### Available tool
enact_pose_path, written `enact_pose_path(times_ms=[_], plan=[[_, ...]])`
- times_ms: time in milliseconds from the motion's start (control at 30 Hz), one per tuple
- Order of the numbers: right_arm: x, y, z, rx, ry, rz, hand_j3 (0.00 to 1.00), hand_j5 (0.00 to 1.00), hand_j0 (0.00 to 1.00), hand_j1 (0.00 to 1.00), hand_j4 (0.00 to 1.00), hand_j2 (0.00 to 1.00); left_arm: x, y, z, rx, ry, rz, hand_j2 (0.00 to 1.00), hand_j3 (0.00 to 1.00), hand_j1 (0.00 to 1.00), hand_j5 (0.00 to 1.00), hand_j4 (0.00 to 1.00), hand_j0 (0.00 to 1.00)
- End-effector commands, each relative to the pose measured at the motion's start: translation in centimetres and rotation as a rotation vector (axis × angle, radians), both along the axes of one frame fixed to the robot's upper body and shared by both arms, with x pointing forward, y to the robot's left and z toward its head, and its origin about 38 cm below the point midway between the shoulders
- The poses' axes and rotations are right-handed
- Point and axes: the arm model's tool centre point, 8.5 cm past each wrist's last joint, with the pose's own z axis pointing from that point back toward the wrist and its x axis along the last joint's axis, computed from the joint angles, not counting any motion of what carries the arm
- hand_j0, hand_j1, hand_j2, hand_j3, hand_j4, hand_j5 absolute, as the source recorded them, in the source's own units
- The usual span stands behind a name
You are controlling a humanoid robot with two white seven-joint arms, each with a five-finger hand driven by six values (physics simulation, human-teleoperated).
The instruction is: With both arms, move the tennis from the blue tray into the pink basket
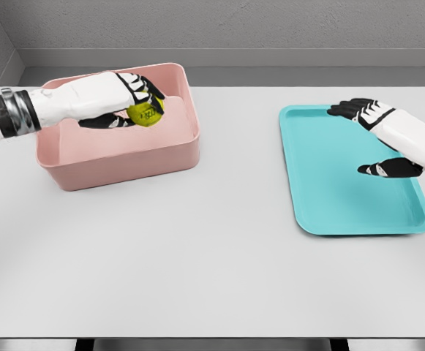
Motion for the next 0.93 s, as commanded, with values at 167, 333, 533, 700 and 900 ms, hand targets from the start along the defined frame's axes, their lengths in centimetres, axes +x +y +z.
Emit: enact_pose_path(times_ms=[167, 333, 533, 700, 900], plan=[[0.0, -0.1, 0.0, 0.007, 0.002, -0.001, 1.0, 1.0, 1.0, 1.0, 1.0, 1.0, 2.0, 3.6, -1.2, -0.029, 0.053, 0.129, 0.71, 0.71, 0.71, 0.71, 0.71, 0.71], [0.0, -0.2, 0.0, 0.007, 0.005, -0.003, 1.0, 1.0, 1.0, 1.0, 1.0, 1.0, 2.3, 4.2, -1.3, -0.049, 0.062, 0.149, 1.0, 1.0, 1.0, 1.0, 1.0, 1.0], [0.0, -0.2, 0.0, 0.005, 0.005, -0.004, 1.0, 1.0, 1.0, 1.0, 1.0, 1.0, 2.3, 4.4, -0.6, -0.071, 0.054, 0.152, 1.0, 1.0, 1.0, 1.0, 1.0, 1.0], [-0.1, -0.1, 0.0, 0.006, 0.004, -0.002, 1.0, 1.0, 1.0, 1.0, 1.0, 1.0, 1.2, 10.1, 1.6, -0.081, 0.041, 0.25, 1.0, 1.0, 1.0, 1.0, 1.0, 1.0], [-0.1, -0.3, 0.0, 0.007, 0.003, -0.008, 1.0, 1.0, 1.0, 1.0, 1.0, 1.0, -0.6, 14.7, 1.2, -0.083, 0.069, 0.339, 1.0, 1.0, 1.0, 1.0, 1.0, 1.0]])
